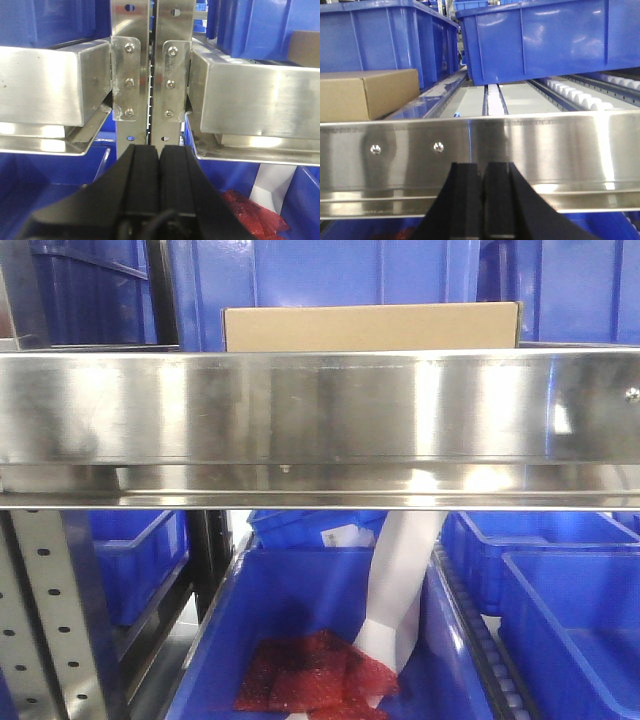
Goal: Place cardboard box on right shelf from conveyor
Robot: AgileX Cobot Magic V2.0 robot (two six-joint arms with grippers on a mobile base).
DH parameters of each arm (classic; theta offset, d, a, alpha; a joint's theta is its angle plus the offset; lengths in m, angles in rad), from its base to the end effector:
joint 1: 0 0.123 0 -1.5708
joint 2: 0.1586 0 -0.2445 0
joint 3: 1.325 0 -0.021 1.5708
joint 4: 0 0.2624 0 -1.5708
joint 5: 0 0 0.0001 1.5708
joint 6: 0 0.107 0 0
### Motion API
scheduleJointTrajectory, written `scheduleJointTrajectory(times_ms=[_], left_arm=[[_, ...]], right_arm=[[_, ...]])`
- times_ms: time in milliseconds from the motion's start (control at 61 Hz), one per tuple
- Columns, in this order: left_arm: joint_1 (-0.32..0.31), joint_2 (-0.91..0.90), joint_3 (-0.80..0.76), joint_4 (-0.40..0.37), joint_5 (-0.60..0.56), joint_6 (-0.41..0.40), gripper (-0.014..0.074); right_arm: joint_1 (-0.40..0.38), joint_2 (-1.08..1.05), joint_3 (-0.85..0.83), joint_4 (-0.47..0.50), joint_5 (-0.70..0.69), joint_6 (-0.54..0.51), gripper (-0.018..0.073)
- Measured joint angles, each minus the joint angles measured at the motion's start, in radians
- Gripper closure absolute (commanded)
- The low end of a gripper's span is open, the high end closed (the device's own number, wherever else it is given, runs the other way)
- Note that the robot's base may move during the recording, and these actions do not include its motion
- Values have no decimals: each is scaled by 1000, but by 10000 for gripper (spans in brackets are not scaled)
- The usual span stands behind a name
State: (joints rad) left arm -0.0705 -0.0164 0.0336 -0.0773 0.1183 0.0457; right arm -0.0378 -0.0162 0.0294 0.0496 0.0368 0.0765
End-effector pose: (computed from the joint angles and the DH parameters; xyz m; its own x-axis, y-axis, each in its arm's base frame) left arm 0.1247 -0.0098 0.1917 -0.0503 -0.0276 -0.9984 0.0780 0.9965 -0.0315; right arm 0.1250 -0.0045 0.2019 0.0414 0.1243 -0.9914 0.0310 0.9916 0.1256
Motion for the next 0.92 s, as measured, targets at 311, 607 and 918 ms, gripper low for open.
scheduleJointTrajectory(times_ms=[311,607,918], left_arm=[[0,0,0,0,0,0,713],[0,0,0,0,0,0,713],[0,0,0,0,0,0,712]], right_arm=[[0,0,0,0,-4,-2,551],[0,0,0,0,-4,-2,551],[0,0,0,0,-4,-2,551]])
